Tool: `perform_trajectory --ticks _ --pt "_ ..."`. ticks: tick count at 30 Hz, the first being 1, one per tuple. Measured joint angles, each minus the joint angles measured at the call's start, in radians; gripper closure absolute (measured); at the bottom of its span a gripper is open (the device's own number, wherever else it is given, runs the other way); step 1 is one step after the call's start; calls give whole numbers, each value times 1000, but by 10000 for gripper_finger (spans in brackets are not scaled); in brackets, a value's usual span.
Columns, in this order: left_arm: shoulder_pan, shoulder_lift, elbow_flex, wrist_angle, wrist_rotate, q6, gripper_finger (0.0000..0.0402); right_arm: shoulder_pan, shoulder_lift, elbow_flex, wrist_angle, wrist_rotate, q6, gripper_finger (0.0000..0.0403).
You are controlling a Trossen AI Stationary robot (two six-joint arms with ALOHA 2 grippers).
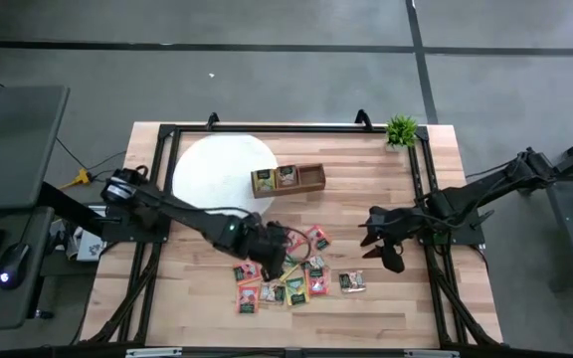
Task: Pick & Place Tea
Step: Put the brown tea bag into the middle compartment of the wooden organizer
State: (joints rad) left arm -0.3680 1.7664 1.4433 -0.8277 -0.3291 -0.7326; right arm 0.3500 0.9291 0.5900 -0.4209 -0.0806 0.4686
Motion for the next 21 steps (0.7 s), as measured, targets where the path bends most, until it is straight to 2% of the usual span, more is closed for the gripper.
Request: perform_trajectory --ticks 5,11,16,21 --pt "-58 0 0 2 3 -125 401 0 6 0 141 -27 -56 238" --pt "-142 5 0 -27 90 -136 401 28 46 0 265 0 -94 238" --pt "-205 57 -2 -89 117 -62 401 62 133 0 367 29 -44 238" --pt "-210 125 1 -13 153 66 401 96 270 0 560 87 39 238"
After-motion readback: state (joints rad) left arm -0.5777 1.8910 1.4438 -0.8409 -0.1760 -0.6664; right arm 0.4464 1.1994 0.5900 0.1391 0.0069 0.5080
